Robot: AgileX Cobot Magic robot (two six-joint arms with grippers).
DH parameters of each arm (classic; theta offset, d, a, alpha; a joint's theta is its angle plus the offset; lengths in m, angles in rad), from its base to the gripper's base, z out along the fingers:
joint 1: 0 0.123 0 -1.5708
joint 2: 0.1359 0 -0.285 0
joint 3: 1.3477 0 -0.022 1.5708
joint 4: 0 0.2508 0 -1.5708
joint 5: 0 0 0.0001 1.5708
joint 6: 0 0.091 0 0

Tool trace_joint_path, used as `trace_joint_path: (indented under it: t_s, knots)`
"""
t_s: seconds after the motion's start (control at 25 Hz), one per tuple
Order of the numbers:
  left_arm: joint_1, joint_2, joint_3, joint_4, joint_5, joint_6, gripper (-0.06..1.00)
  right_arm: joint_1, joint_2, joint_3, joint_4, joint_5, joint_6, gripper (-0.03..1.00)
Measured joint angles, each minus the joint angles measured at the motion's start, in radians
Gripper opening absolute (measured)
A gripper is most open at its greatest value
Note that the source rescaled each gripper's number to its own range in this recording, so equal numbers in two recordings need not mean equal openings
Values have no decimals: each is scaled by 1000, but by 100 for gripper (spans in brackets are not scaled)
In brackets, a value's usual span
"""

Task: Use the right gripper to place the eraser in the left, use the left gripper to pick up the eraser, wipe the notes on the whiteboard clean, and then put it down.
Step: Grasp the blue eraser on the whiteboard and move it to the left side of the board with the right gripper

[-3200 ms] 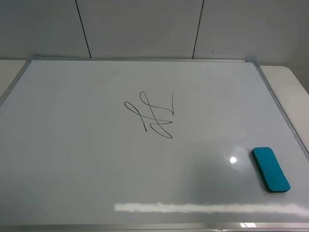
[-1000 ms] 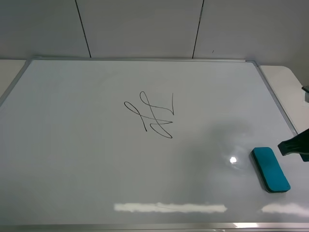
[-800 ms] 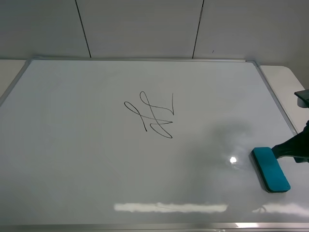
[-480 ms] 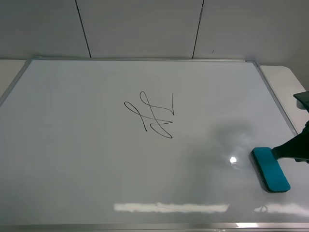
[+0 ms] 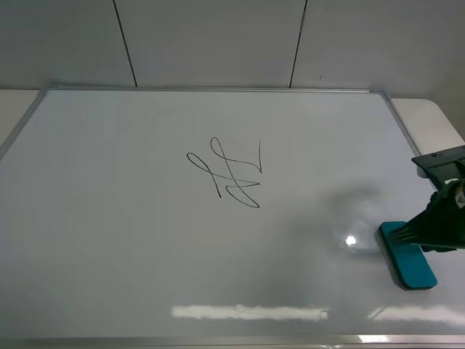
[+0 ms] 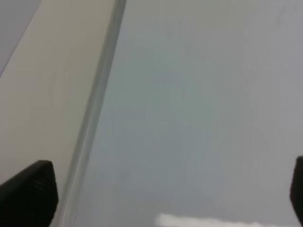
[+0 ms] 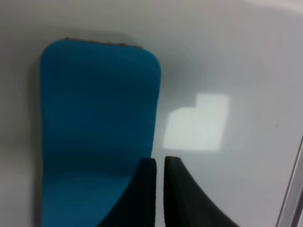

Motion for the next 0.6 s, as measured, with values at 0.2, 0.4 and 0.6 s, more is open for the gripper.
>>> trace_joint_path:
  t_s: [0.2,0.4,0.6]
  knots:
    - [0,0,0,0,0,0,100,6,55,0,8,-58,0,0]
    - [0,0,0,0,0,0,100,25,62,0,11,-79,0,0]
    - [0,0,0,0,0,0,100,25,62,0,24,-88,-11,0]
